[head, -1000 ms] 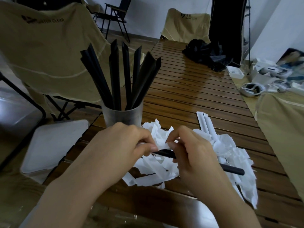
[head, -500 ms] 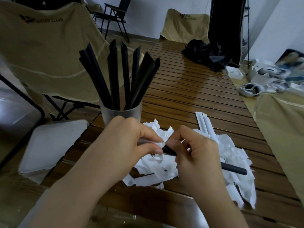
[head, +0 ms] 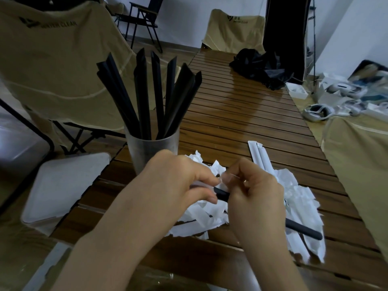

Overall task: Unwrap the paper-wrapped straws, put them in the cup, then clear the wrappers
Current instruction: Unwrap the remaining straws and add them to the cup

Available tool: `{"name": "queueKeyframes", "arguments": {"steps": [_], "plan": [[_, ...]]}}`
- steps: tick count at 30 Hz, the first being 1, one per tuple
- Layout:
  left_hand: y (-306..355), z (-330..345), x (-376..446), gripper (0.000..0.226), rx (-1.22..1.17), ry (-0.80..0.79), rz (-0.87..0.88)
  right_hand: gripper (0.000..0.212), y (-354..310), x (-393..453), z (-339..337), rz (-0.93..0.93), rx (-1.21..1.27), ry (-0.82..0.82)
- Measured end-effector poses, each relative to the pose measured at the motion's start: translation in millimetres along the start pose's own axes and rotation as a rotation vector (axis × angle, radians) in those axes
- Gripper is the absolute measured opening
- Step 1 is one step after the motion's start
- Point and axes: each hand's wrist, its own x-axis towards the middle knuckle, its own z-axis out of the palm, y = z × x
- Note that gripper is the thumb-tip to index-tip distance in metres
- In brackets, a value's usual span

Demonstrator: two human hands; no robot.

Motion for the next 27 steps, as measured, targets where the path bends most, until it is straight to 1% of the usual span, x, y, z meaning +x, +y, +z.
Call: {"name": "queueKeyframes", "arguments": {"steps": [1,2,4,6,7,8,10,14,15,16,17,19,20,23,25,27], "plan": [[2.5,-1.9,0.3,0.025,-0.017,0.006,-0.052,0.025,1.2,1.6,-2.1,-0.026,-0.001,-0.009],[4.5,-3.2,-0.6,0.028,-0.031,-0.02,-0.115,0.024,1.3,2.9,-3.9,-0.07,-0.014,-0.017],[4.3,-5.9,-6.5,0.034,-0.024,-0.114,-0.224,0.023,0.1,3.8,-6.1,-0.193,-0.067,-0.026],[4.7,-8.7,-8.1,0.02,-0.098,-0.278,-0.306,0.02,-1.7,4.8,-7.0,-0.316,-0.125,-0.007],[5.4,-8.5,-8.5,0.017,-0.131,-0.324,-0.321,0.016,-1.8,5.5,-7.0,-0.353,-0.142,0.002],[5.2,-7.7,-8.9,0.019,-0.141,-0.336,-0.327,0.014,-1.8,6.0,-6.9,-0.373,-0.145,0.008],[5.3,-7.0,-8.7,0.022,-0.122,-0.328,-0.352,0.014,0.4,6.7,-6.3,-0.368,-0.126,0.018],[4.8,-6.2,-10.4,0.027,0.05,-0.132,-0.227,0.019,4.9,8.0,-4.4,-0.232,-0.089,0.068],[3.9,-6.0,-9.6,0.029,0.077,-0.092,-0.207,0.018,5.7,8.0,-4.2,-0.215,-0.091,0.084],[3.6,-4.7,-9.3,0.029,0.092,-0.084,-0.2,0.017,6.0,8.0,-4.2,-0.211,-0.097,0.098],[4.3,-4.5,-9.1,0.028,0.067,-0.114,-0.214,0.016,6.0,7.9,-4.3,-0.216,-0.104,0.104],[3.1,-1.0,-10.9,0.024,0.011,-0.237,-0.272,0.016,5.7,7.8,-5.0,-0.26,-0.127,0.103],[3.1,0.8,-11.3,0.027,0.005,-0.268,-0.292,0.016,5.3,7.6,-5.2,-0.295,-0.146,0.102],[-0.6,1.6,-10.8,0.031,-0.03,-0.211,-0.323,0.012,5.5,7.4,-4.1,-0.365,-0.181,0.118],[-0.2,-2.7,-8.8,0.023,-0.044,-0.222,-0.318,0.012,7.4,8.2,-2.6,-0.341,-0.171,0.121],[0.7,-6.4,-9.2,0.021,-0.041,-0.198,-0.297,0.012,8.9,8.7,-2.8,-0.301,-0.168,0.111]]}}
